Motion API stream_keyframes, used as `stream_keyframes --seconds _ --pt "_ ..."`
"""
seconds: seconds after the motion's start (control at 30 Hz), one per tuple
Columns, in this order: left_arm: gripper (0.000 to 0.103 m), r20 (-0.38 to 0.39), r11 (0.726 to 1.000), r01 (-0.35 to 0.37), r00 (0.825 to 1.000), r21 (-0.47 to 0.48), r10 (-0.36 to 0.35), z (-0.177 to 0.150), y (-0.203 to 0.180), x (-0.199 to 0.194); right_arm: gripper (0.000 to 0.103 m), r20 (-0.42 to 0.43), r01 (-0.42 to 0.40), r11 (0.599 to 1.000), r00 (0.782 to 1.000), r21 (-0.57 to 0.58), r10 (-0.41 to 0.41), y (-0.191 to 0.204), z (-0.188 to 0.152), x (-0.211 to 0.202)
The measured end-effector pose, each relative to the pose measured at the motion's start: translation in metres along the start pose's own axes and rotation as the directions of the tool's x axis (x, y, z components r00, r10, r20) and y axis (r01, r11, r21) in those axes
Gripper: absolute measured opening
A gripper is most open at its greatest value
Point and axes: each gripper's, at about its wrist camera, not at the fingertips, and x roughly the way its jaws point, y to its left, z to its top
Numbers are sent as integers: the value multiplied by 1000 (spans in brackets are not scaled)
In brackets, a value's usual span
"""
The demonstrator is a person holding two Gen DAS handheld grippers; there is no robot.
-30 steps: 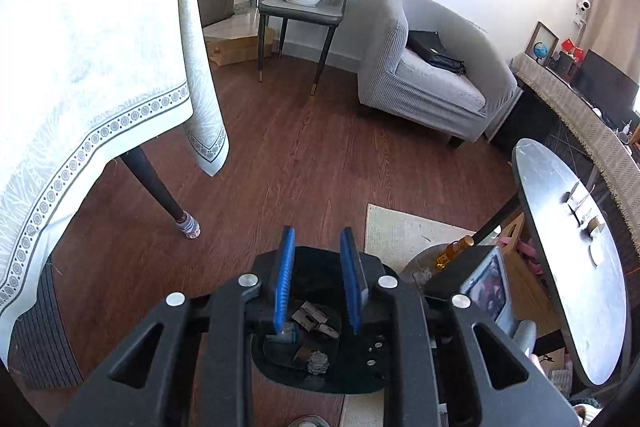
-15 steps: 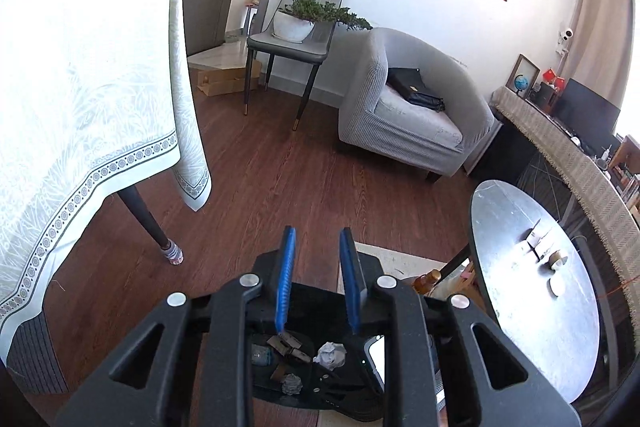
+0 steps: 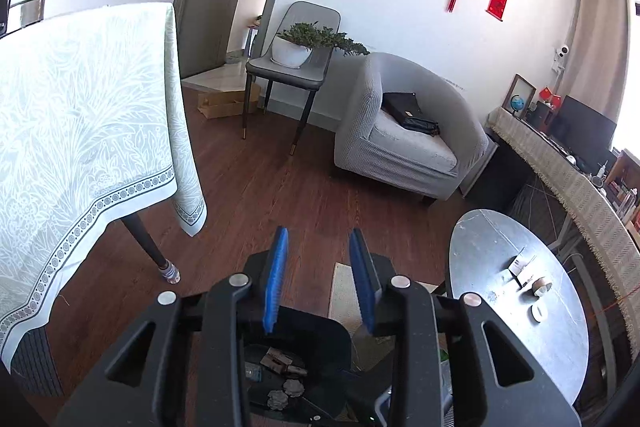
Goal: Collect trash
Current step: 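Open both grippers over the bin to drop the items, then move both grippers back over the table toward the lid and card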
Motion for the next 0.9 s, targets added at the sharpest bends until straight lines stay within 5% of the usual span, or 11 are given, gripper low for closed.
stream_keyframes --seconds 0.37,0.9 --pt "51 26 999 -13 1000 42 12 0 -30 -1 61 197 -6 1000 980 11 4 -13 0 -107" --pt "58 -58 979 142 989 147 -135 -26 -141 40 60 286 159 953 930 259 -232 -143 -53 -211"
